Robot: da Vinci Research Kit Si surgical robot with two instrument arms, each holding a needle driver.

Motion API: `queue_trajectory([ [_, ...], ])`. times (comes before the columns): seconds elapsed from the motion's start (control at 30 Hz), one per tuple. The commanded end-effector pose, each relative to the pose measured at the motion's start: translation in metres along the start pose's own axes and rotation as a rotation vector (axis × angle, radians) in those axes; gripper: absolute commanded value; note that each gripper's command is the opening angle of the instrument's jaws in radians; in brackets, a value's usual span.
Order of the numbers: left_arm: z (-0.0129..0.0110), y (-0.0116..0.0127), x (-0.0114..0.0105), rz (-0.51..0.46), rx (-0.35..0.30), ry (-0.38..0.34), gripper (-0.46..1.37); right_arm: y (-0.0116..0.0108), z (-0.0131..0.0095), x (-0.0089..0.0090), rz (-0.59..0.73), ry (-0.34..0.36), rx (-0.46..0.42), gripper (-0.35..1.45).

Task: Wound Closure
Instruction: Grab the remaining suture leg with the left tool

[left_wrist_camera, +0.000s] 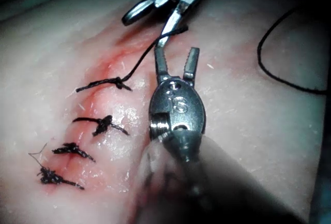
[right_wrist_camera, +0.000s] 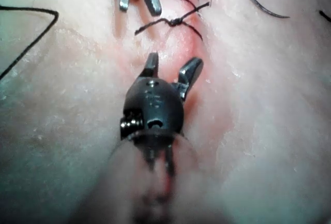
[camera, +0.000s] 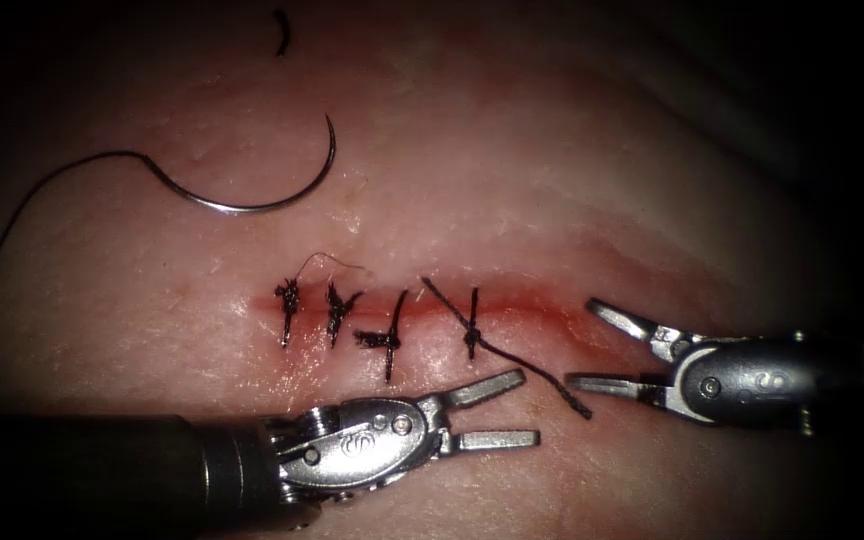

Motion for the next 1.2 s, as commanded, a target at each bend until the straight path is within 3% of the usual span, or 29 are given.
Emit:
queue_trajectory([
  [0.03, 0.0, -0.0002, 0.0003, 0.03, -0.002, -0.008, 0.29, 0.0, 0.0, 0.0, -0.001, 0.001, 0.003, 0.69],
  [0.17, -0.0002, 0.0001, 0.0017, 0.14, 0.016, -0.075, 0.58, 0.0, -0.0002, -0.0001, -0.001, 0.002, 0.004, 0.68],
  [0.33, 0.0003, 0.0005, 0.0028, 0.253, 0.032, -0.127, 0.73, 0.0002, -0.0003, -0.0002, -0.002, 0.002, 0.005, 0.68],
  [0.4, 0.0006, 0.0007, 0.003, 0.3, 0.027, -0.164, 0.88, 0.0002, -0.0004, -0.0003, -0.002, 0.003, 0.006, 0.68],
  [0.53, 0.0013, 0.001, 0.0027, 0.402, 0.06, -0.266, 0.7, 0.0003, -0.0006, -0.0004, -0.002, 0.004, 0.008, 0.68],
  [0.6, 0.0016, 0.0011, 0.0026, 0.44, 0.058, -0.292, 0.74, 0.0003, -0.0007, -0.0005, -0.003, 0.004, 0.008, 0.68],
  [0.67, 0.0019, 0.0011, 0.0025, 0.47, 0.057, -0.306, 0.76, 0.0003, -0.0007, -0.0005, -0.003, 0.004, 0.008, 0.68],
  [0.73, 0.0021, 0.0011, 0.0026, 0.487, 0.071, -0.317, 0.62, 0.0004, -0.0008, -0.0005, -0.003, 0.004, 0.009, 0.68],
  [0.87, 0.0026, 0.0009, 0.0027, 0.528, 0.087, -0.339, 0.54, 0.0005, -0.0014, -0.0007, -0.003, 0.001, 0.006, 0.67],
  [1.2, 0.0036, 0.001, 0.0026, 0.593, 0.096, -0.375, 0.52, 0.0015, -0.0032, -0.0015, -0.001, -0.007, -0.011, 0.66],
])
